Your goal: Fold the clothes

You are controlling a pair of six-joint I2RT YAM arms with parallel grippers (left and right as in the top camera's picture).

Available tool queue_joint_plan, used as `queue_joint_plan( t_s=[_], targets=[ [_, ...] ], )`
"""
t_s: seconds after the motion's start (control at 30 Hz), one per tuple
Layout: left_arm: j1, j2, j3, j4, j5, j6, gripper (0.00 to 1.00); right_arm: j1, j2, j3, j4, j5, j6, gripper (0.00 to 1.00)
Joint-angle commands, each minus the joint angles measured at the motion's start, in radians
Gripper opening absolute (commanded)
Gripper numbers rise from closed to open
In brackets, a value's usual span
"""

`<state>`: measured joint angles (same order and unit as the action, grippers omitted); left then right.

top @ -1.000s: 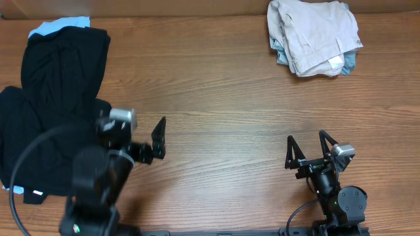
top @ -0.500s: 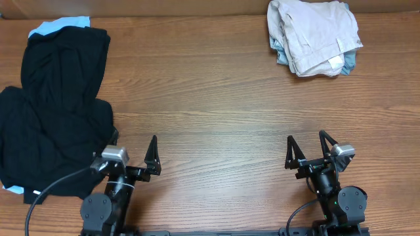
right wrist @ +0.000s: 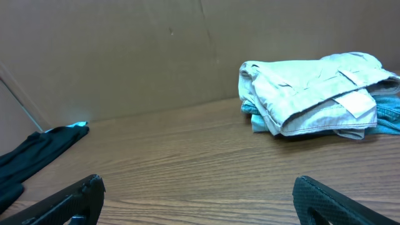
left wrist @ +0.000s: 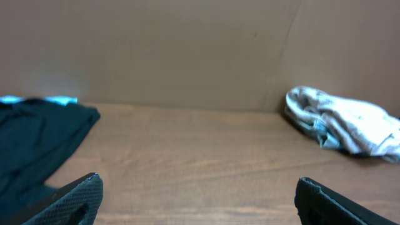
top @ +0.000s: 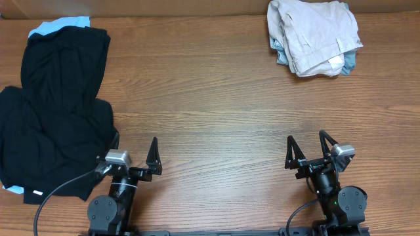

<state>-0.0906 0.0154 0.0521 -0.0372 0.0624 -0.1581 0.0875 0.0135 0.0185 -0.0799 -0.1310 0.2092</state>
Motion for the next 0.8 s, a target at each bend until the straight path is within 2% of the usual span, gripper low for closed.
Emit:
queue_joint_plan(
  t_s=[0.0, 0.77],
  targets=[
    [0.008, -0.013, -0.049, -0.015, 0.002, 0.007, 1.0, 0.002, -0.011, -0.008, 0.005, -0.004, 0.001, 1.0],
    [0.008, -0.012, -0.047, -0.034, 0.007, 0.008, 1.0, 0.002, -0.011, -0.008, 0.004, -0.004, 0.001, 1.0]
  ],
)
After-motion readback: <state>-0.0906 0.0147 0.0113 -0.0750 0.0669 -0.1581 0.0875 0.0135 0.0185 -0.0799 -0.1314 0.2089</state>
